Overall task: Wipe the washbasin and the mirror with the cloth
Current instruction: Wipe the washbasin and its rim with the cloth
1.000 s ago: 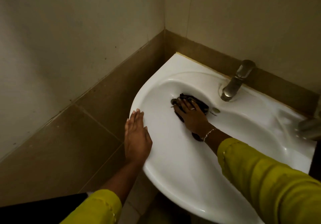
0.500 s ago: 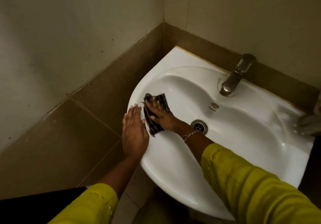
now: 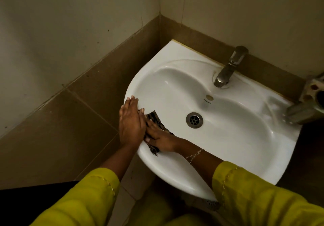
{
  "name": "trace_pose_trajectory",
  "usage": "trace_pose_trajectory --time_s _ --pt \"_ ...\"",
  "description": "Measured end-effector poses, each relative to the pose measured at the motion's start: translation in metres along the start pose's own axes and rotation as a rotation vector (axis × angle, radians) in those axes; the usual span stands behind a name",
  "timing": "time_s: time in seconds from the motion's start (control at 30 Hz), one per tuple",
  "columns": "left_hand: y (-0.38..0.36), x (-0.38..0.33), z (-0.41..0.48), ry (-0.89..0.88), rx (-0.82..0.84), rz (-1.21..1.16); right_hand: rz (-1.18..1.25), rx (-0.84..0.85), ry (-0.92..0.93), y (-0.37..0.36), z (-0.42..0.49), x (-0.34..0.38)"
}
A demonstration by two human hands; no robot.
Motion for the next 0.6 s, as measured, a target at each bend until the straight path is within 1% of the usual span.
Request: trace_pose_trajectory --time_s 0.2,0.43,0.6 --pt "0.001 -0.001 -0.002 -0.012 -0.008 0.014 -0.009 0.064 -0.019 -0.012 -0.039 -0.008" --pt "-0.001 0.001 0.0 -0.014 0.002 0.035 -0.024 0.184 -0.143 -0.01 -0.086 -0.036" --pt "-0.001 0.001 0.0 -0.023 0.001 0.048 -0.146 0.267 -0.206 0.001 -0.12 -0.058"
Point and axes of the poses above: each hand's wrist, its own z-axis towards the middle knuckle, its own y-axis out of the back of the hand, x = y × z, the point moved 4 cm from there along z, towards the middle knuckle, and after that the axes turned 8 degrees about z, right-handed, at the moved point
